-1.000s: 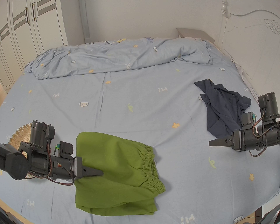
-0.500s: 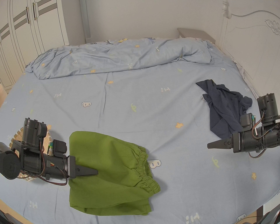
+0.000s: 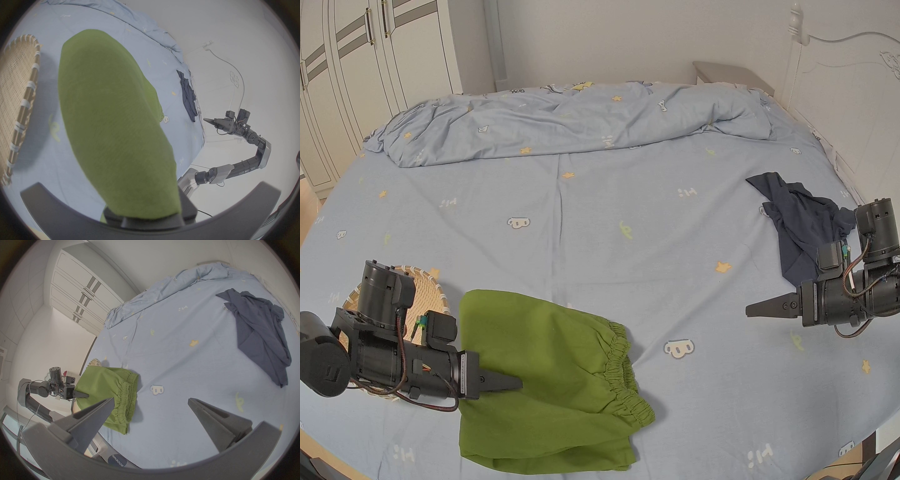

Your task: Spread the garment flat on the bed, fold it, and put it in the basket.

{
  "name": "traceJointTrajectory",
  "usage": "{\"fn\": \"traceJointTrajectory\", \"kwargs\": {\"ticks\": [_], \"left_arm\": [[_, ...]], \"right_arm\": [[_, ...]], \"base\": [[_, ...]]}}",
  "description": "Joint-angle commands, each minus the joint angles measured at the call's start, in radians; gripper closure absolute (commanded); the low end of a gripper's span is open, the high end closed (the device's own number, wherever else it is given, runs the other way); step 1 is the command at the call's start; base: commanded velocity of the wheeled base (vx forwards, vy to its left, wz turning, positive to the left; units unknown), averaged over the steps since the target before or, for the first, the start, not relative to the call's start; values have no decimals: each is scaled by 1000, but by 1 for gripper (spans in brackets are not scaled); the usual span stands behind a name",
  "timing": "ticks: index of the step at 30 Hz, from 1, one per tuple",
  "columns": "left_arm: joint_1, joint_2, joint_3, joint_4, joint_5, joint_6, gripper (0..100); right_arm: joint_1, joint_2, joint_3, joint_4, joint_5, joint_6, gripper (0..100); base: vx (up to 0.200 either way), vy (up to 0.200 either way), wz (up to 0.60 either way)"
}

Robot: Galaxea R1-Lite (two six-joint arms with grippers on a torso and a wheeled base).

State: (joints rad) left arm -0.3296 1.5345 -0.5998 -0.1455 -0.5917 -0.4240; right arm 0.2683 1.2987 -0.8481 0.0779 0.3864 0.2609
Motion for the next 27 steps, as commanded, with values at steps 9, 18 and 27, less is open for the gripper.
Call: {"fn": "traceJointTrajectory", "kwargs": {"ticks": [9,18,27], "left_arm": [[-69,-36,3,0,12,2,100],[-292,-94,-167,146,424,128,100],[-470,-166,-334,307,570,228,100]], "right_arm": [[-1,-15,11,-1,0,0,0],[-6,-32,12,0,0,0,0],[-11,-52,12,2,-1,-2,0]], "base": [[0,156,0],[0,0,0],[0,0,0]]}}
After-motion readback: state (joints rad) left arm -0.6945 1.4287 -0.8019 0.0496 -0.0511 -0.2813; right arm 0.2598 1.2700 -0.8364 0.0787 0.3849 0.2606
